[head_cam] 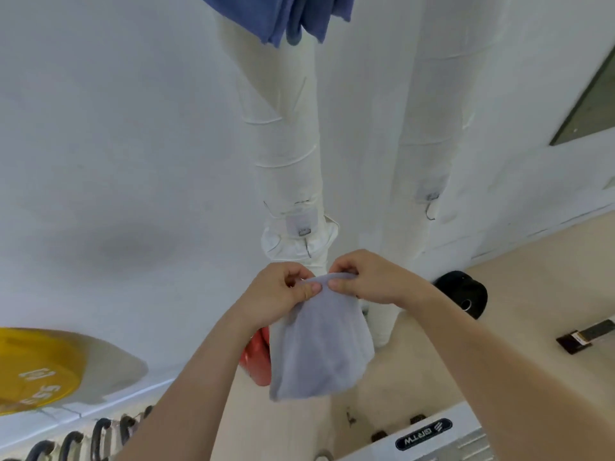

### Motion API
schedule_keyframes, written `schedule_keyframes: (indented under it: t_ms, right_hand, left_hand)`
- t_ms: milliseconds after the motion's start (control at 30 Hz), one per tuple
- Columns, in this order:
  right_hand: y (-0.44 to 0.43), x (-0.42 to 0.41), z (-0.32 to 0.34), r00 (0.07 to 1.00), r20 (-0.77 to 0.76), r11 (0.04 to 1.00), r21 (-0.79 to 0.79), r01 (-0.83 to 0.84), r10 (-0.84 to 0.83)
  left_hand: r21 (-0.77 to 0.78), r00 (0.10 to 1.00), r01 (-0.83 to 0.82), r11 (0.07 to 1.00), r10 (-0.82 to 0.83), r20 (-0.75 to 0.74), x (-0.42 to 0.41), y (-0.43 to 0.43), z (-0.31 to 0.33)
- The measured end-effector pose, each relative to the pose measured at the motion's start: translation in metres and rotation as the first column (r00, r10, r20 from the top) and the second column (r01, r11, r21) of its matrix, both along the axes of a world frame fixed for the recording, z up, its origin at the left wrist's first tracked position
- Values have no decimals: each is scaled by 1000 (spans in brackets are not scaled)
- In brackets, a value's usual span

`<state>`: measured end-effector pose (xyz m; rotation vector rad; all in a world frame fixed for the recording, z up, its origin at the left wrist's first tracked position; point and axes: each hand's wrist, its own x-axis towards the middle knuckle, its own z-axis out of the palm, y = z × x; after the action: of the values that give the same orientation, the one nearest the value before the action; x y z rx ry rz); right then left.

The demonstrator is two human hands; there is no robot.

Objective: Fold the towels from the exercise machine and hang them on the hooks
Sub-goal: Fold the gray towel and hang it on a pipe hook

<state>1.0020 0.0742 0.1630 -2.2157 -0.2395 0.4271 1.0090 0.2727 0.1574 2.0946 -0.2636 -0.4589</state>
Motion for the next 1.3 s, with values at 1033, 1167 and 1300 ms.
schedule_keyframes:
  t_ms: [1033, 1167, 1300]
  right_hand:
    - [72, 66, -117, 734, 198, 760, 187, 623, -650]
    - [69, 65, -106, 757, 133, 768, 112, 630, -640]
    - [50, 69, -87, 855, 47, 856, 38, 515, -517]
  left_hand:
    - [-30, 867, -387, 921, 375, 328, 56, -31, -128]
    - [-114, 902, -422, 899, 430, 46, 54, -32, -121]
    - [-141, 919, -392, 909, 395, -4, 51, -28, -106]
